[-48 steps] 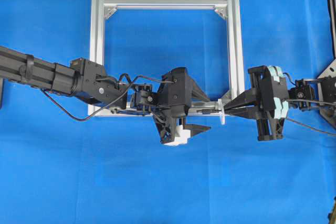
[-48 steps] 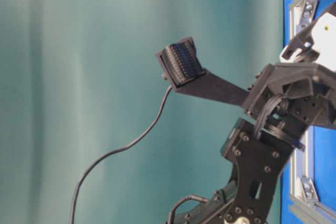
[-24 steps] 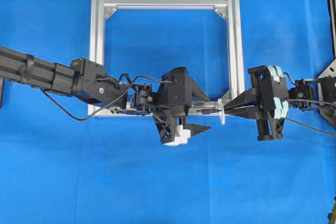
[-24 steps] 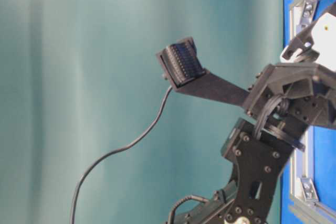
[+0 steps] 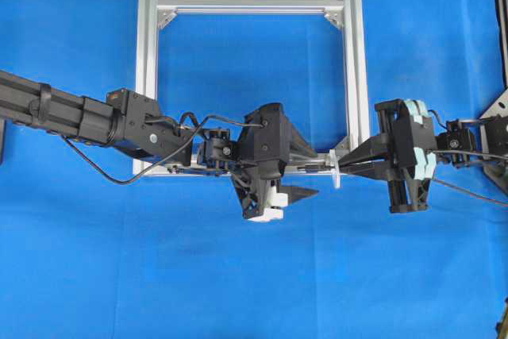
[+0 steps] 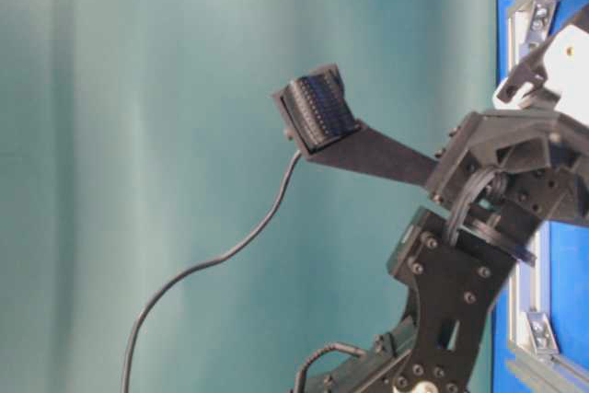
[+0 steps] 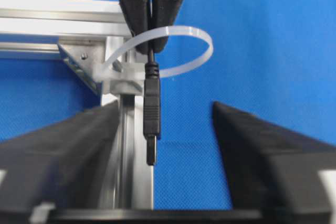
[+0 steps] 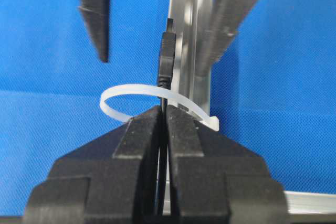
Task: Insert the wire through the string loop located on the right side.
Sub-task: 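Close the left gripper on the USB plug protruding from the loop, then open the right gripper to release the cable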
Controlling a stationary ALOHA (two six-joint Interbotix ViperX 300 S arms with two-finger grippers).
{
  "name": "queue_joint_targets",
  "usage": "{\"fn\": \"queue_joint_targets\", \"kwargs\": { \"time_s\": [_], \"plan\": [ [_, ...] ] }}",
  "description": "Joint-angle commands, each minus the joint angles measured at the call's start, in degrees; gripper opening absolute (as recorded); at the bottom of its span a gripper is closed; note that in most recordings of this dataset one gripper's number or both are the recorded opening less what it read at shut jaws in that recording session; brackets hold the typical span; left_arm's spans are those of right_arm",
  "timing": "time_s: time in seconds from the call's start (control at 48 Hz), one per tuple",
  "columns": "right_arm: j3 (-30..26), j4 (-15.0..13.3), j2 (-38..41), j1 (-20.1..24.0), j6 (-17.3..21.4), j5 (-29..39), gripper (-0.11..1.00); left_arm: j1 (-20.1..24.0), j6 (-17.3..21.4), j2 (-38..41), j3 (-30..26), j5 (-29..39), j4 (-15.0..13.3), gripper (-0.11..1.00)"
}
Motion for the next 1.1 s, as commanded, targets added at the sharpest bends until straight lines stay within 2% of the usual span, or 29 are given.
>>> {"fn": "queue_joint_targets", "kwargs": {
  "time_s": [0.0, 0.104, 0.146, 0.167, 0.583, 0.667, 0.75, 1.021, 1.083],
  "plan": [
    [-0.88, -0.18, -0.35, -0.18, -0.09, -0.26, -0.04, 0.35, 0.00, -1.14, -1.41, -0.26, -0.09, 0.51],
    [-0.88, -0.18, -0.44, -0.18, -0.09, -0.26, -0.04, 0.53, 0.09, -1.05, -1.32, -0.26, -0.09, 0.19],
    [-0.88, -0.18, -0.35, -0.09, -0.09, -0.35, -0.04, 0.53, 0.18, -1.05, -1.23, -0.26, -0.09, 0.09],
    [-0.88, -0.18, -0.44, -0.09, -0.09, -0.26, -0.04, 0.53, 0.18, -1.14, -1.32, -0.26, -0.09, 0.07],
    [-0.79, -0.53, -0.44, -0.09, -0.18, 0.88, -0.03, 0.53, 0.18, -1.23, -0.79, -0.26, -0.09, 0.08],
    [-0.88, -0.53, -0.44, -0.18, -0.18, 1.67, 0.01, 0.53, 0.18, -1.32, -0.79, -0.26, -0.09, 0.08],
    [-0.88, -0.53, -0.44, -0.09, 0.09, 2.20, 0.14, 0.53, 0.18, -1.32, -0.79, -0.26, 0.00, 0.08],
    [-0.97, -0.35, -0.44, -0.09, 0.09, 3.52, 0.90, 0.53, 0.18, -1.32, -0.79, -0.26, -0.09, 0.08],
    [-0.97, -0.44, -0.44, -0.18, 0.09, 3.69, 0.96, 0.53, 0.18, -1.41, -0.79, -0.26, -0.09, 0.08]
  ]
}}
